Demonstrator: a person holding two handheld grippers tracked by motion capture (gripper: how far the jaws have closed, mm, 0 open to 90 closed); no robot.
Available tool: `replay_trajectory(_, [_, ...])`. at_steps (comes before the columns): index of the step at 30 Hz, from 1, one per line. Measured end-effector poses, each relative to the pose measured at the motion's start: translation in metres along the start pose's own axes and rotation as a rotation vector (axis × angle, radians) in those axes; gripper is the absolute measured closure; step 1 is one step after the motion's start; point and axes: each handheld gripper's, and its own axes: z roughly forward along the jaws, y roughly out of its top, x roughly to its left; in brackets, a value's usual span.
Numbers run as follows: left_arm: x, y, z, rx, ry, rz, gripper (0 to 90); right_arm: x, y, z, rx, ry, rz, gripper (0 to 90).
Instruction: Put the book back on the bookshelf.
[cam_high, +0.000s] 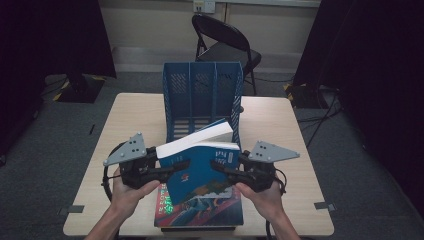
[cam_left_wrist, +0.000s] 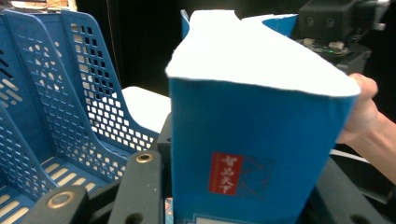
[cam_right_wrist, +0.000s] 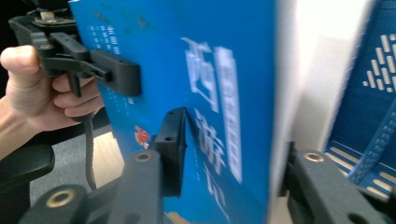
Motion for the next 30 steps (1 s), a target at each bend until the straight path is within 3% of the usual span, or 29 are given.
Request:
replay_trajectory(3, [-0.004, -0.001, 0.000, -0.006, 0.004, 0.008, 59.1, -0.006, -0.008, -0.009, -0.015, -0.021, 0.013, 52.8])
replay_trajectory(8, [-0.003, -0.003, 0.000, -0.015, 0.012, 0.006, 59.1, -0.022, -0.021, -0.014, 0.005, -0.056, 0.033, 43.7])
replay_trajectory(12, [-0.005, -0.004, 0.001, -0.020, 0.013, 0.004, 58.7, -0.037, -0.031, -0.004, 0.024, -0.003, 0.069, 38.5])
replay_trajectory(14, [-0.005, -0.006, 0.001, -0.017, 0.013, 0.004, 58.6, -0.040, -0.036, 0.002, 0.027, 0.054, 0.083, 41.0])
replay_trajectory(21, [-0.004, -0.016, 0.002, -0.074, 0.002, -0.007, 58.0, -0.038, -0.034, 0.001, 0.048, 0.044, 0.083, 41.5])
replay_trajectory(24, [-0.004, -0.018, 0.005, -0.071, 0.005, -0.010, 57.7, -0.037, -0.035, 0.001, 0.047, 0.043, 0.083, 41.5])
replay_trajectory(30, [-0.003, -0.028, 0.018, 0.019, 0.014, -0.041, 55.6, -0.037, -0.034, 0.001, 0.051, 0.047, 0.082, 41.6])
